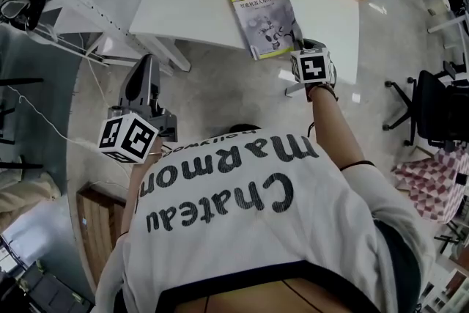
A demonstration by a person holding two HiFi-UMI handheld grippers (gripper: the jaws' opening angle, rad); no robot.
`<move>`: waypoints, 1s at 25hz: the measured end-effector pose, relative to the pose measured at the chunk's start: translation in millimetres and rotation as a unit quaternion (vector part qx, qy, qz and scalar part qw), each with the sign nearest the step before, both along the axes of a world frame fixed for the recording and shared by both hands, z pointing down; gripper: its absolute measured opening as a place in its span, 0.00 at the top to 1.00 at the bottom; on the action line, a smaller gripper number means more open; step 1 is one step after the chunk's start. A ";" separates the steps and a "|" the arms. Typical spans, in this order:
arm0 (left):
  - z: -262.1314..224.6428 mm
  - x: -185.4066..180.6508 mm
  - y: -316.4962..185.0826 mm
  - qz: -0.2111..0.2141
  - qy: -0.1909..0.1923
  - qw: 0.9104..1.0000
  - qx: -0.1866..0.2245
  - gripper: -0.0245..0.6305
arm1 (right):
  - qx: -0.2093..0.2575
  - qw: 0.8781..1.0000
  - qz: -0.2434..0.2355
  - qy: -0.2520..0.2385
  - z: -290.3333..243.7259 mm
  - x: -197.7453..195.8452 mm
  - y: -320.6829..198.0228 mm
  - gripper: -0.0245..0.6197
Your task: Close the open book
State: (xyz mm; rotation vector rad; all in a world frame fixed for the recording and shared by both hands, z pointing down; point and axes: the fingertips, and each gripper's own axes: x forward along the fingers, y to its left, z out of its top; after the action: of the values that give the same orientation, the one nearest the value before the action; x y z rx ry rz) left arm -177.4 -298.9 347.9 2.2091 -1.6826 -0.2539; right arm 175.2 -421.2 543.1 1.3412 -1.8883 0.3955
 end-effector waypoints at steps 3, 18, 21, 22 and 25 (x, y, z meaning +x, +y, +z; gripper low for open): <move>-0.3 -0.6 0.0 -0.002 -0.001 1.000 0.000 0.93 | -0.002 1.000 0.003 0.002 2.0 2.0 -4.5 0.88; -3.6 -11.6 9.7 -0.013 -0.006 1.000 0.002 0.93 | -0.014 0.996 0.080 -0.033 7.4 18.9 -3.9 0.79; -4.3 -14.6 12.7 -0.013 -0.007 1.000 0.003 0.93 | -0.019 0.993 0.103 -0.060 9.2 23.3 -1.4 0.77; -4.5 -15.3 13.5 -0.012 -0.007 1.000 0.003 0.93 | -0.021 0.991 0.112 -0.069 9.9 25.4 -0.1 0.76; -4.5 -16.5 14.5 -0.005 -0.008 1.000 0.003 0.93 | -0.024 0.987 0.135 -0.083 11.7 32.1 6.2 0.75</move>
State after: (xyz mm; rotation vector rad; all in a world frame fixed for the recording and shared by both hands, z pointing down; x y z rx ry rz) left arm -193.9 -284.4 343.4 2.2128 -1.7048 -0.2457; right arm 207.3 -415.0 554.8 1.5778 -1.8192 0.7035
